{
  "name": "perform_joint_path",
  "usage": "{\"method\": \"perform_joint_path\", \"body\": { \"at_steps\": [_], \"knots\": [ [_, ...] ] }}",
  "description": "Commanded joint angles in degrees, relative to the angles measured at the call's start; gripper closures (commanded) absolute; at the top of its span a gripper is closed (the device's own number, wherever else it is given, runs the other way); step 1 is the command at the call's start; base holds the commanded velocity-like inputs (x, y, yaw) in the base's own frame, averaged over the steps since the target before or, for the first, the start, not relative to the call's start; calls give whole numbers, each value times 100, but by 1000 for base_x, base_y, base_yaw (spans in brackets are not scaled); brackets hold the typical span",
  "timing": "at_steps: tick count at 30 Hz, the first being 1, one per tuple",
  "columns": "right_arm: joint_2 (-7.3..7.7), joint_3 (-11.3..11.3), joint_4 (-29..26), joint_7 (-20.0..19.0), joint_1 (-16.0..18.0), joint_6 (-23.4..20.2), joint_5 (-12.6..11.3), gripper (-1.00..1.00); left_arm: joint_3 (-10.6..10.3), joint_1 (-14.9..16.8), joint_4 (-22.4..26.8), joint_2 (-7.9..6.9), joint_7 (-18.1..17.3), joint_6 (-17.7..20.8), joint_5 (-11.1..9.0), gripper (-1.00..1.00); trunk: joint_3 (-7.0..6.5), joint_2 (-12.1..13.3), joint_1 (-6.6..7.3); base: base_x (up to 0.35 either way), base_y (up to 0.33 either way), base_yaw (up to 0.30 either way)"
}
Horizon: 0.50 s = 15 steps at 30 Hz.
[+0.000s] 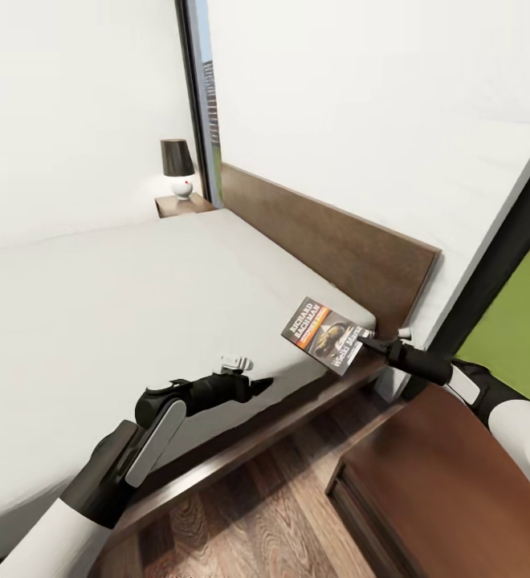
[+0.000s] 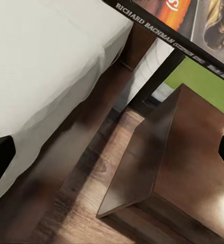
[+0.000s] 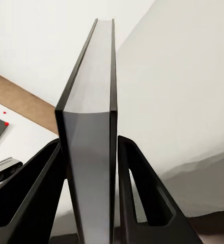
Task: In the bedroom, move the book from the bed onto either nightstand, and place the two sandals side by side next to the bed.
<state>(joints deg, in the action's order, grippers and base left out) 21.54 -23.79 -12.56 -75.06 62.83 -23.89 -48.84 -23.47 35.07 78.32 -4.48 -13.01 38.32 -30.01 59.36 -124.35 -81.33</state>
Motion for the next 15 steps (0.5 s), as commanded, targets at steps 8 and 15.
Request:
{"method": "perform_joint_path", "body": {
  "at_steps": [8, 15],
  "knots": [
    [0, 15, -1, 0, 1, -2, -3, 100, 0, 0, -1, 0, 0, -3, 2, -100, 0, 0, 0, 0, 0, 281],
    [0, 15, -1, 0, 1, -2, -3, 100, 0, 0, -7, 0, -7, -8, -5, -100, 0, 0, 0, 0, 0, 282]
  ]
}}
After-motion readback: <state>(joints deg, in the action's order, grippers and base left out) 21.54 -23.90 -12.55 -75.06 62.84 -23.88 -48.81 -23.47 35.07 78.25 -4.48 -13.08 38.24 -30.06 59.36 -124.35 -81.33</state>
